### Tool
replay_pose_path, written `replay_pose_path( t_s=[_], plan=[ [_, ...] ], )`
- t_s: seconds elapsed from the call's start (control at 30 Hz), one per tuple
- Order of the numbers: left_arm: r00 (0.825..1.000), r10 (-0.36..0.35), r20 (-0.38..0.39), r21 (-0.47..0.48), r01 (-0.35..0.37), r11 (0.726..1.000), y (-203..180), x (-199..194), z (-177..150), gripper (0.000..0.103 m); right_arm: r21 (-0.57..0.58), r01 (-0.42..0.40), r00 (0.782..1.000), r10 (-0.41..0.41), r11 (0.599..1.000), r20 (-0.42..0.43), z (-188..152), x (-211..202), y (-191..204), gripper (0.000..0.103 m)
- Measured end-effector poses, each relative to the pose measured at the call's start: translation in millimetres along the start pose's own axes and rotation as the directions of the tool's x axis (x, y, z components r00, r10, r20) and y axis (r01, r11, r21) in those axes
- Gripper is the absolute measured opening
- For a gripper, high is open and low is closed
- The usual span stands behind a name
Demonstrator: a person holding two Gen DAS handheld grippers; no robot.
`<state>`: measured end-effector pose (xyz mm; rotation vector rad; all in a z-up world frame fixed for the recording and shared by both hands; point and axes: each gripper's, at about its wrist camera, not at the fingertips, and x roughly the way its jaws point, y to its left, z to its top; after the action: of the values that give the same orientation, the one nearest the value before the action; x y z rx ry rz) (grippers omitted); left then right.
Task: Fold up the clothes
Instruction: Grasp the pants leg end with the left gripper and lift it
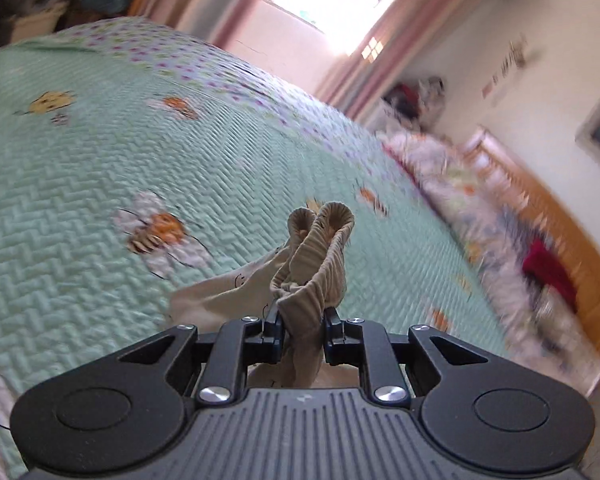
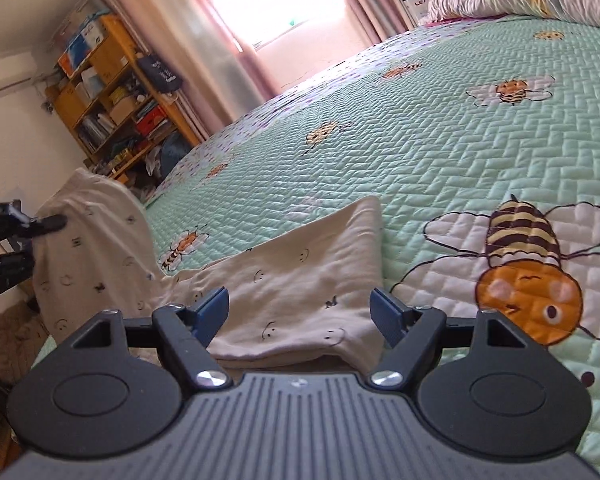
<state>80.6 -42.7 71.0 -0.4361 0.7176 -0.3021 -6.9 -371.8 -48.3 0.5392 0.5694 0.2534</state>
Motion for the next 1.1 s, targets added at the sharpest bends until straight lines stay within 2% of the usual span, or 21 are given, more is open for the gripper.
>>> replay_pose_path(
  t_s=[0.1,0.23,0.3,0.33,0.4,0.47,0.5,0.53,0.6,0.67,0.73,0.8,0.9,1.0,1.1],
  plan=[
    [0.995,0.069,-0.076,0.168,-0.056,0.984,-45.6,48.5,-35.0,0.02,0.014,-0.015,1.0,0.014,1.0,0.019,0.7,-5.1,-10.3,0.079],
    [0.967,0.216,-0.137,0.397,-0.147,0.906,-81.9,108.0,-94.2,0.021,0.057,-0.018,1.0,0.017,0.998,0.018,-0.4,-5.6,-27.2,0.079],
    [0.963,0.242,-0.123,0.451,-0.163,0.877,-87.9,112.7,-116.0,0.022,0.079,-0.016,1.0,0.015,0.997,0.017,-0.9,-4.6,-36.0,0.079],
    [0.963,0.243,-0.119,0.46,-0.164,0.873,-90.2,111.5,-119.4,0.025,0.089,-0.015,1.0,0.013,0.996,0.015,-1.4,-4.0,-39.7,0.079],
    [0.963,0.246,-0.11,0.476,-0.166,0.864,-94.9,108.8,-126.0,0.037,0.107,-0.014,1.0,0.013,0.994,0.01,-2.4,-2.2,-46.4,0.079],
    [0.97,0.218,-0.108,0.489,-0.139,0.861,-100.9,104.1,-127.8,0.062,0.117,-0.018,1.0,0.018,0.993,0.004,-3.4,0.5,-50.8,0.079],
    [0.975,0.194,-0.105,0.5,-0.117,0.858,-105.5,99.8,-129.6,0.066,0.118,-0.021,1.0,0.02,0.993,0.003,-3.9,1.2,-51.7,0.079],
    [0.979,0.167,-0.118,0.504,-0.086,0.859,-108.4,98.3,-131.6,0.071,0.116,-0.022,1.0,0.022,0.993,0.004,-4.1,1.3,-51.8,0.079],
    [0.983,0.112,-0.144,0.51,-0.023,0.86,-114.1,95.7,-135.4,0.068,0.116,-0.017,1.0,0.015,0.993,0.015,-3.9,-0.5,-52.2,0.079],
    [0.977,0.044,-0.207,0.459,0.057,0.886,-110.7,98.2,-135.4,0.069,0.137,0.004,0.999,-0.009,0.991,0.039,-2.0,-4.4,-56.4,0.078],
    [0.976,0.013,-0.219,0.395,0.076,0.916,-101.1,96.6,-133.6,0.069,0.166,0.009,0.998,-0.02,0.986,0.065,0.9,-9.1,-62.0,0.079],
    [0.98,-0.016,-0.199,0.357,0.088,0.93,-91.7,86.1,-131.5,0.068,0.198,-0.042,0.995,0.023,0.979,0.098,4.1,-13.3,-66.3,0.079],
    [0.978,-0.111,-0.178,0.254,0.155,0.955,-70.2,58.6,-125.5,0.068,0.176,-0.176,0.982,0.16,0.968,0.103,11.1,-9.5,-57.9,0.079],
    [0.985,-0.13,-0.115,0.148,0.146,0.978,-35.8,31.0,-118.1,0.07,0.12,-0.244,0.97,0.24,0.962,0.049,12.3,6.9,-36.6,0.079],
    [0.992,-0.092,-0.083,0.095,0.1,0.99,-3.9,19.1,-111.7,0.071,0.05,-0.22,0.975,0.221,0.974,-0.017,12.4,26.9,-14.5,0.079]
  ],
)
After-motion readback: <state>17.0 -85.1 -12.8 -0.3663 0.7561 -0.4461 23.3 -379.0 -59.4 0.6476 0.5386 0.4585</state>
